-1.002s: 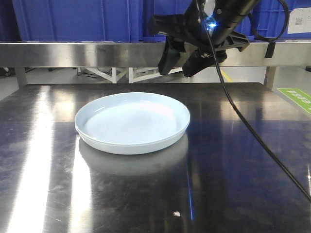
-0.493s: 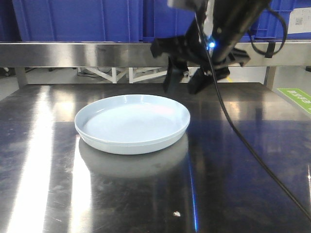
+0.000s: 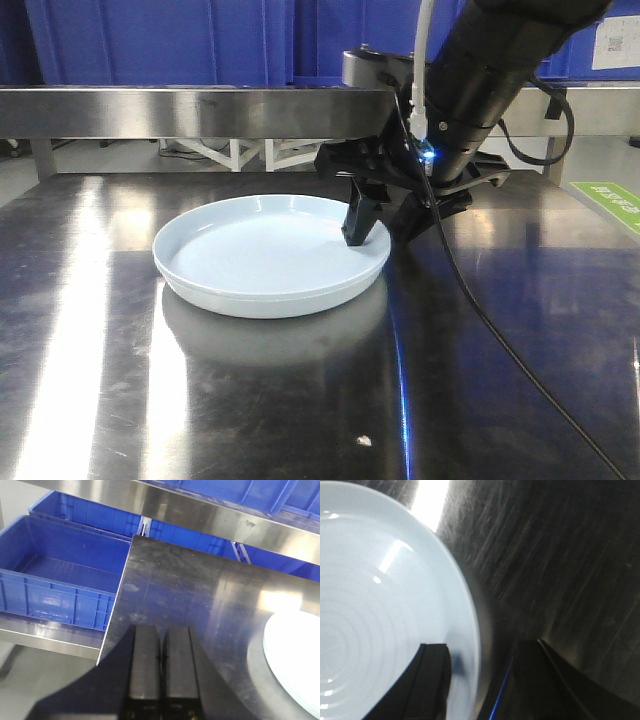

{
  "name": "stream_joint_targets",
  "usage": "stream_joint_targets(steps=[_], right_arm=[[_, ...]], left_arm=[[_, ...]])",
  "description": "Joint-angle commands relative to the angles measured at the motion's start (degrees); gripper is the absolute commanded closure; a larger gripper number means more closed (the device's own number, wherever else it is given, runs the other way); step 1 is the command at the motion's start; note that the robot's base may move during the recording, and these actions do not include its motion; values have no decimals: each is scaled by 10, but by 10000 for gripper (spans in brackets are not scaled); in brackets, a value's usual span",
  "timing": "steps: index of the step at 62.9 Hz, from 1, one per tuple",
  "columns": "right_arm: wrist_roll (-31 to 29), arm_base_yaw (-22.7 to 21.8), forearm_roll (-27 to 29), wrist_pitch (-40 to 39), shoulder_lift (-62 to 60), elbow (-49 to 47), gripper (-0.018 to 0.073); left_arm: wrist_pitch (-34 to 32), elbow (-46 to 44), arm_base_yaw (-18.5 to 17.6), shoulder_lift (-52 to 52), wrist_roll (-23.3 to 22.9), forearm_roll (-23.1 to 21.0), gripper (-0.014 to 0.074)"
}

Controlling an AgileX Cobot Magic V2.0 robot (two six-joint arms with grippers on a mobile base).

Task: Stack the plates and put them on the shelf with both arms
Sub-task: 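Lower the plate onto the first plate and open the right gripper, then grasp the stacked plates' rim with the right gripper and lift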

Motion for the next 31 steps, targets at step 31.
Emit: stream_joint_targets(steps=[31], right_arm=[[-5,-3,-4,-20,-81,-52,511]], left_arm=[[-49,-16,1,0,1,0,507]])
